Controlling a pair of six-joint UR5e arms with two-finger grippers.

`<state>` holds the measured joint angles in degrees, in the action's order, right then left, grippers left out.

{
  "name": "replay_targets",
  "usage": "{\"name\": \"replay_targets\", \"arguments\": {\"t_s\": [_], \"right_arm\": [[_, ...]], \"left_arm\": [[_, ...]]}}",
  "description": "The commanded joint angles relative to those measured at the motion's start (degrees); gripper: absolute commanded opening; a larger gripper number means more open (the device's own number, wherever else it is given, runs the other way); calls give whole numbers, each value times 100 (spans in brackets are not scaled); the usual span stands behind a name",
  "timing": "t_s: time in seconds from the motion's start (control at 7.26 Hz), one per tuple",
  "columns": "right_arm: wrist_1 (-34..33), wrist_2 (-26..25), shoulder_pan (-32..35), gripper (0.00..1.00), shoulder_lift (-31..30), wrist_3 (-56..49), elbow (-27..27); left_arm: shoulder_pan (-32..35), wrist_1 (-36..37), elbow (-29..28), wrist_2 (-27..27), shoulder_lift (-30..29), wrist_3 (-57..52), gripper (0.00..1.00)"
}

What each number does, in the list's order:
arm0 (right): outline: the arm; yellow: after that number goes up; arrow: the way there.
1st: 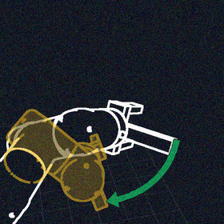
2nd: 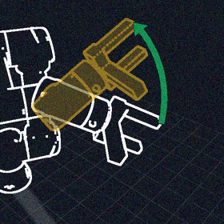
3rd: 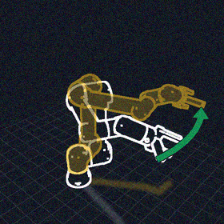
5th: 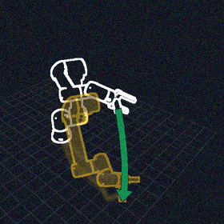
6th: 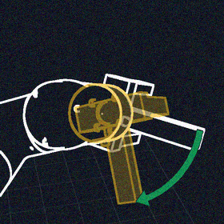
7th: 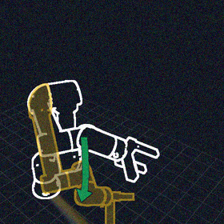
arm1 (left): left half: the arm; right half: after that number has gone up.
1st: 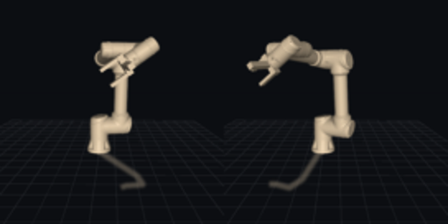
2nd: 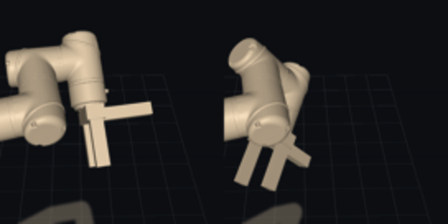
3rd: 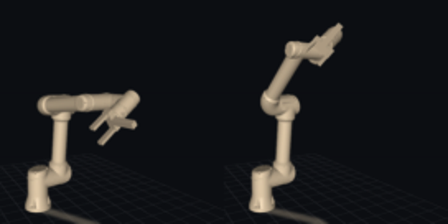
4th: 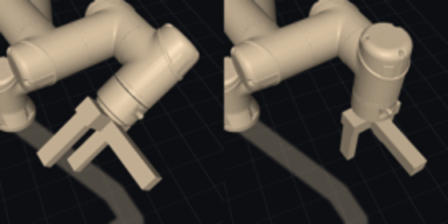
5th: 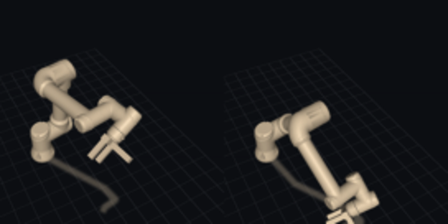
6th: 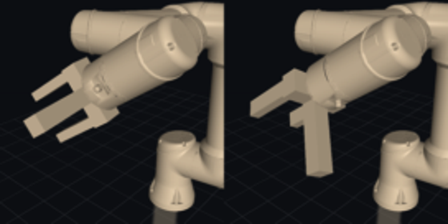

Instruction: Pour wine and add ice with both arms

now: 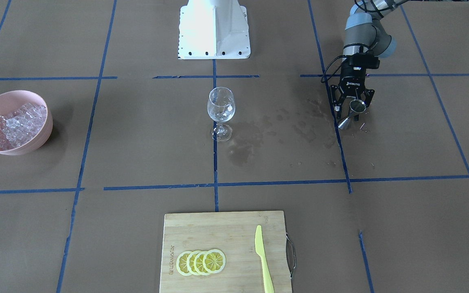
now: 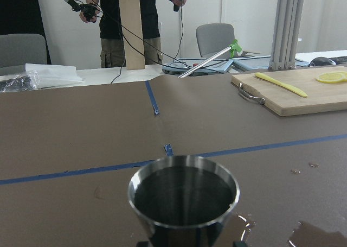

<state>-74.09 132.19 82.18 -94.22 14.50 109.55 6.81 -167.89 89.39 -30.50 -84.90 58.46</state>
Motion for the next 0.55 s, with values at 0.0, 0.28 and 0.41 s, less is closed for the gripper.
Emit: {"name": "replay_targets", "arguments": {"t_s": [0.0,0.28,0.41], "right_arm": [[0,0,0,100,9,0,-4],[0,0,0,100,9,0,-4],[0,0,0,100,9,0,-4]], "left_arm": [[-13,-42,-54,0,0,16,60],[-13,-323,-63,0,17,7,60],[-4,-332,-62,9,17,7,60]]}}
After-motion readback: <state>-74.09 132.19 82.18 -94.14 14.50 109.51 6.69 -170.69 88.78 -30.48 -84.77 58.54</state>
